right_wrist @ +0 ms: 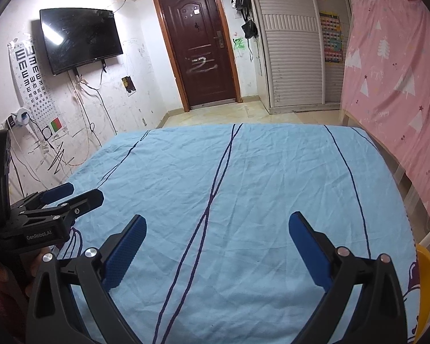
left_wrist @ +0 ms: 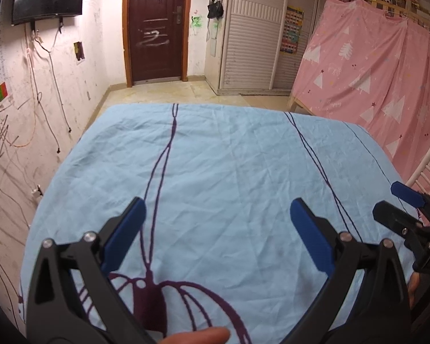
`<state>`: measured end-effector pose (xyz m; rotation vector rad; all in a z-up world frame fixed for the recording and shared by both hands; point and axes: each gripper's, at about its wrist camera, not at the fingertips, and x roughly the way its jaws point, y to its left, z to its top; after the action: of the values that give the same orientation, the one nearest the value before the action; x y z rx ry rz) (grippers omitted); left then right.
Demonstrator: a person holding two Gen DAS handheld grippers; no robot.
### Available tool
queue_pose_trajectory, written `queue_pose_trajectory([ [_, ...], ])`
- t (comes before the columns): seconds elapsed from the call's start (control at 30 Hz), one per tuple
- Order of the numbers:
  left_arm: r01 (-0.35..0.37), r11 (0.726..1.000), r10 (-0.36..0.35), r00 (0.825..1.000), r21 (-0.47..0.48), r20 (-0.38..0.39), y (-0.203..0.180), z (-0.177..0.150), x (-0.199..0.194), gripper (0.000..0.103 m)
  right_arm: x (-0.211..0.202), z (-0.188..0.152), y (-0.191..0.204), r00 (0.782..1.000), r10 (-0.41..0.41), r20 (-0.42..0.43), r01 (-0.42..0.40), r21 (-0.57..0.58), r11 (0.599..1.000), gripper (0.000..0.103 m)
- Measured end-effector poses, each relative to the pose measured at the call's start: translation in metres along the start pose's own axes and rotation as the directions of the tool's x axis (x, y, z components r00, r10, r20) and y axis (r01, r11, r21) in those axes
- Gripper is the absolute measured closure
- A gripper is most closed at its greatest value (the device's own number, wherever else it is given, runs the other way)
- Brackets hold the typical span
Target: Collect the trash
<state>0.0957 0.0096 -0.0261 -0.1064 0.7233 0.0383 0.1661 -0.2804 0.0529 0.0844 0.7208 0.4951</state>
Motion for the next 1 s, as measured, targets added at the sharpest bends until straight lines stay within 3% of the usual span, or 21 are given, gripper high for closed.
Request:
queue_pose_trajectory([
  [1.0, 0.000, 1.000, 0.000, 1.000, 0.000, -0.002, 0.0013, 0.0007, 0.0002, 0.006, -0.0008, 0.0011, 0.0015, 1.000, -0.006, 0.001, 0.006, -0.001, 1.000, 0.010],
])
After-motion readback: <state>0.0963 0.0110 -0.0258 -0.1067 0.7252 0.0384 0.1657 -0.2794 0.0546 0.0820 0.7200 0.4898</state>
